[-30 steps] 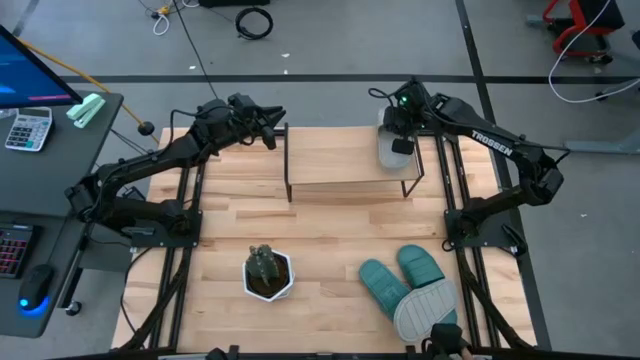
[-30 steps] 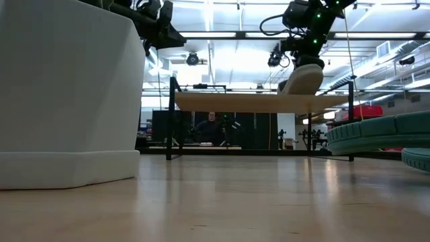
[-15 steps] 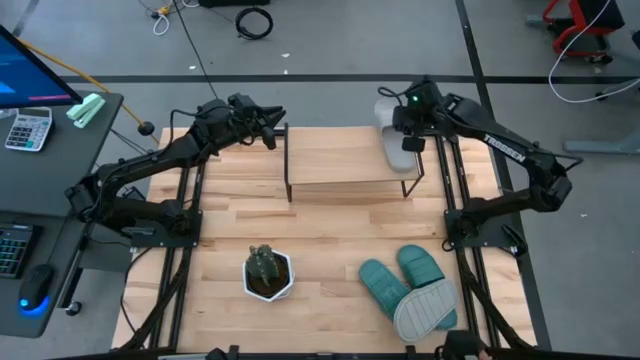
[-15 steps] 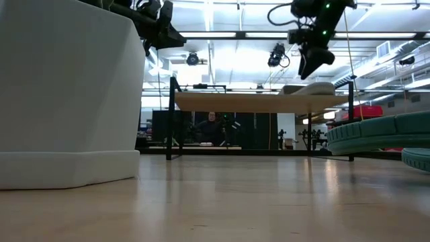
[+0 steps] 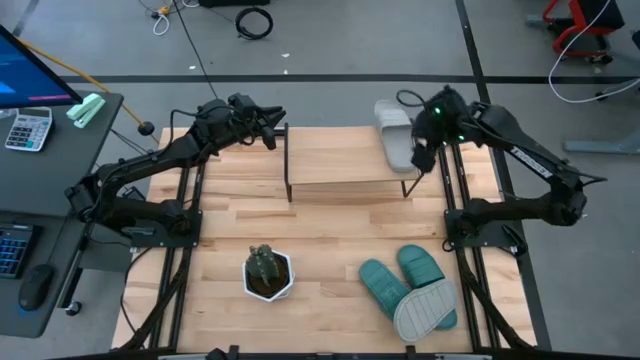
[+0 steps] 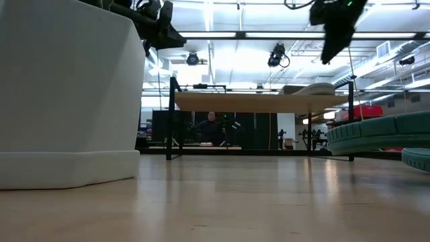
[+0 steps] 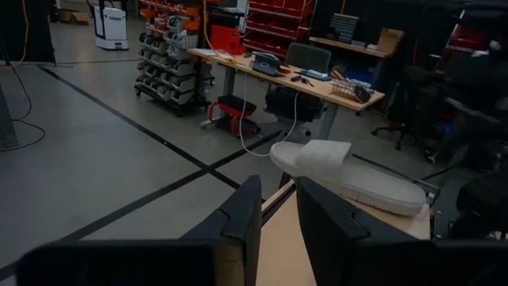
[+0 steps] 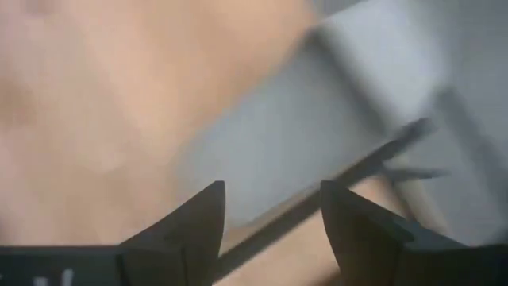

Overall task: Pick and place slides into the shelf
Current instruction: Put the gray slide on the shelf

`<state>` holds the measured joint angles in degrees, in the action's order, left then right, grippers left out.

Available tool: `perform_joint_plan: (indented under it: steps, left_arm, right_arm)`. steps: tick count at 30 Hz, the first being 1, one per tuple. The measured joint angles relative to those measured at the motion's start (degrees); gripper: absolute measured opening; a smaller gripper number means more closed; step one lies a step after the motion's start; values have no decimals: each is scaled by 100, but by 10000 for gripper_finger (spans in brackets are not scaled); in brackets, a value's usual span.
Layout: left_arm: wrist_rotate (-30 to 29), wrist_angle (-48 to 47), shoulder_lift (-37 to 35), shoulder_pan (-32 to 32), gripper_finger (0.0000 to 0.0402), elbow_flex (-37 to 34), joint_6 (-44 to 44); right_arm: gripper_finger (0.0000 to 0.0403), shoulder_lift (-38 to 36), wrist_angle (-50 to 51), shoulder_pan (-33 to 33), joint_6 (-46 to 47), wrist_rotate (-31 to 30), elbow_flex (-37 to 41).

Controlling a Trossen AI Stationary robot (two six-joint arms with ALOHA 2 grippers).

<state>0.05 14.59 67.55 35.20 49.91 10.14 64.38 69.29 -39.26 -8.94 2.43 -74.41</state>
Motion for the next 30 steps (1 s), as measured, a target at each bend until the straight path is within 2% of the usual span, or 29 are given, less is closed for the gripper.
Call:
perform_joint_plan:
  steps: [5, 9, 14, 19, 23, 30]
  left_arm:
    - [18, 4, 0, -2, 86, 0, -31]
    - [209, 7, 0, -2, 91, 0, -34]
    - [507, 9, 0, -33, 87, 0, -29]
    - [528, 106, 0, -307, 90, 0, -298]
    - [555, 169, -2, -629, 106, 2, -568]
    - [538, 58, -2, -1026, 126, 2, -486]
  right_arm:
    - [203, -477, 599, 833, 206, 1063, 0]
    - [200, -754, 764, 1665, 256, 1629, 0]
    - [199, -779, 777, 2500, 1347, 1657, 85]
    - [192, -706, 656, 3192, 2457, 1754, 580]
    - [181, -713, 2, 3821, 3006, 2044, 1069]
    - [174, -700, -1012, 4902, 3666, 2268, 1754]
